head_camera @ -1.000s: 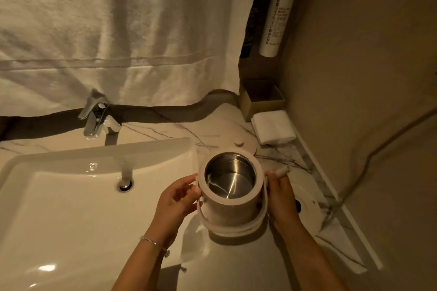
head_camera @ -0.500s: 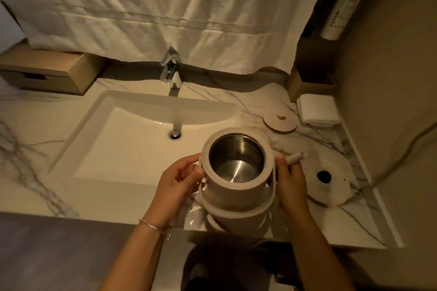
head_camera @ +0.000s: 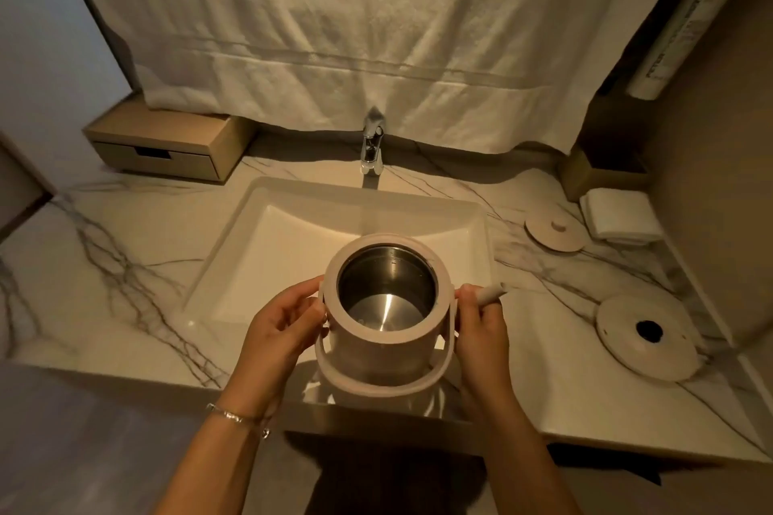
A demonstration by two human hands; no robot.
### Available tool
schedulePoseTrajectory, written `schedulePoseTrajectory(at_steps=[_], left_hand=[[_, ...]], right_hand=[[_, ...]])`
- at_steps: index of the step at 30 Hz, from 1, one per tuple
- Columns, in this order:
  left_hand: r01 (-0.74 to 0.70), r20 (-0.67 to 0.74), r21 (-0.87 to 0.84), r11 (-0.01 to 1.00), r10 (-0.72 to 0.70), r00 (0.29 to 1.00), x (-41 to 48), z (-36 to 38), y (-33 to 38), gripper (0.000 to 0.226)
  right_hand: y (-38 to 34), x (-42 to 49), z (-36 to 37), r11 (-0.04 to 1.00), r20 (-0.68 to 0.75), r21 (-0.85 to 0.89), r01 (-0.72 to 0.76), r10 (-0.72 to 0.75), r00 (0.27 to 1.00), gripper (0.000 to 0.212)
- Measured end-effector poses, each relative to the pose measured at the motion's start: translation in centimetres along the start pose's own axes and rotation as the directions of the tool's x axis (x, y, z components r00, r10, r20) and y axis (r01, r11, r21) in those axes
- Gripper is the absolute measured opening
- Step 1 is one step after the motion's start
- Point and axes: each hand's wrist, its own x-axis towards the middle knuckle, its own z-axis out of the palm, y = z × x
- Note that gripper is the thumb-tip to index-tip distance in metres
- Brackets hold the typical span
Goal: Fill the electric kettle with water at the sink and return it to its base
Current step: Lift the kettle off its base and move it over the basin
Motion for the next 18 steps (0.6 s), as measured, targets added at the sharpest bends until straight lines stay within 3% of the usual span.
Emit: schedulePoseTrajectory(at_steps=[12,18], left_hand=[[0.07,-0.066,0.033,0.997,-0.068,0.996,6.8,-0.2,-0.5,0.028],[0.209,-0.092,-0.025,0.978,-0.21,0.973,10.2,0.0,-0.4,0.025]], right_hand=[[0.3,6.3,4.1,0.999,-0.041,-0.045,-0.003,0.001,0.999,0.034],[0.1,10.0,6.0,1.0,-0.038,-0.021,-0.017,0.016,0.999,0.032]])
